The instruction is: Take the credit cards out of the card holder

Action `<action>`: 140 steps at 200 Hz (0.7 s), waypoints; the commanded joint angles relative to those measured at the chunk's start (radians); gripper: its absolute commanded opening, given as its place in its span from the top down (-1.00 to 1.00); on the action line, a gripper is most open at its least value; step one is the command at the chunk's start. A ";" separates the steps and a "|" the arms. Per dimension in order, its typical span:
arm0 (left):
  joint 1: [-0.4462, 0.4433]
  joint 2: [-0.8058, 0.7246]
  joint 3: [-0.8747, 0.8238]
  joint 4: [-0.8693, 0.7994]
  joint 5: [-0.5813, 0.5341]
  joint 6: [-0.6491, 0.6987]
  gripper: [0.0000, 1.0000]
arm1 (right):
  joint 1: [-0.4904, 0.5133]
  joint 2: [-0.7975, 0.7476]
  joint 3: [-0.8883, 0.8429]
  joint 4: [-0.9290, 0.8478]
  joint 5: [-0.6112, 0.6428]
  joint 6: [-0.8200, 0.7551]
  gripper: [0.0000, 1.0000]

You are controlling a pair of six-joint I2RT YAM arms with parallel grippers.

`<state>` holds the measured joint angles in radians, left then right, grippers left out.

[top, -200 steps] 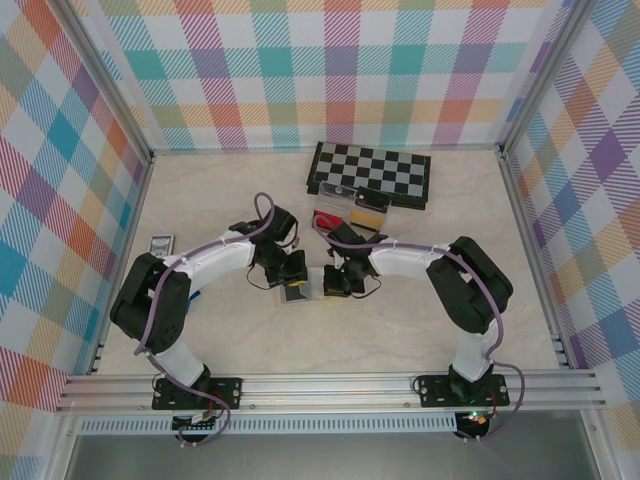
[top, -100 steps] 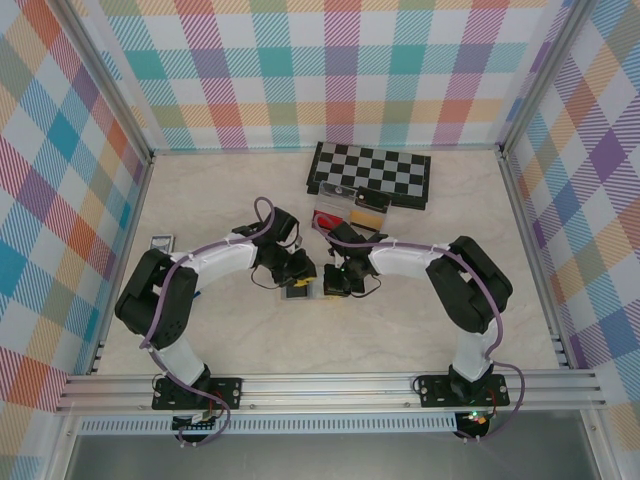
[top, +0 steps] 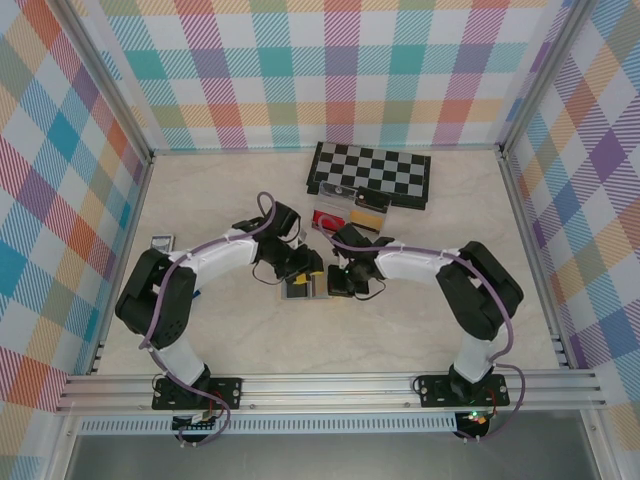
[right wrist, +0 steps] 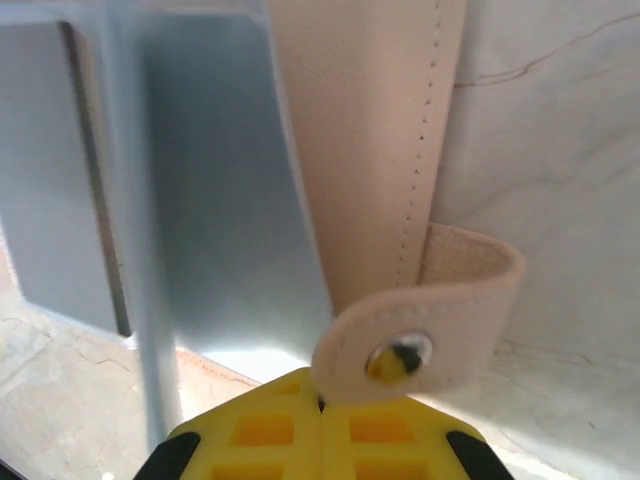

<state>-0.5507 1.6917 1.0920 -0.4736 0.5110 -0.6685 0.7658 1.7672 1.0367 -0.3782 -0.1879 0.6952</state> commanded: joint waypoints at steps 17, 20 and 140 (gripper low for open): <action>0.011 -0.049 0.034 -0.105 -0.085 0.031 0.16 | -0.003 -0.133 -0.024 0.016 0.104 -0.031 0.94; 0.011 -0.053 0.034 -0.112 -0.097 0.032 0.17 | -0.002 -0.141 -0.023 0.013 0.111 -0.032 0.94; 0.058 -0.103 -0.170 0.169 -0.044 -0.167 0.52 | 0.000 0.014 0.181 -0.084 0.049 -0.044 0.99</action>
<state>-0.5003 1.5700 0.9382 -0.4042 0.3996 -0.7822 0.7658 1.7210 1.1683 -0.4114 -0.1177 0.6292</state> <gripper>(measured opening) 0.254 0.048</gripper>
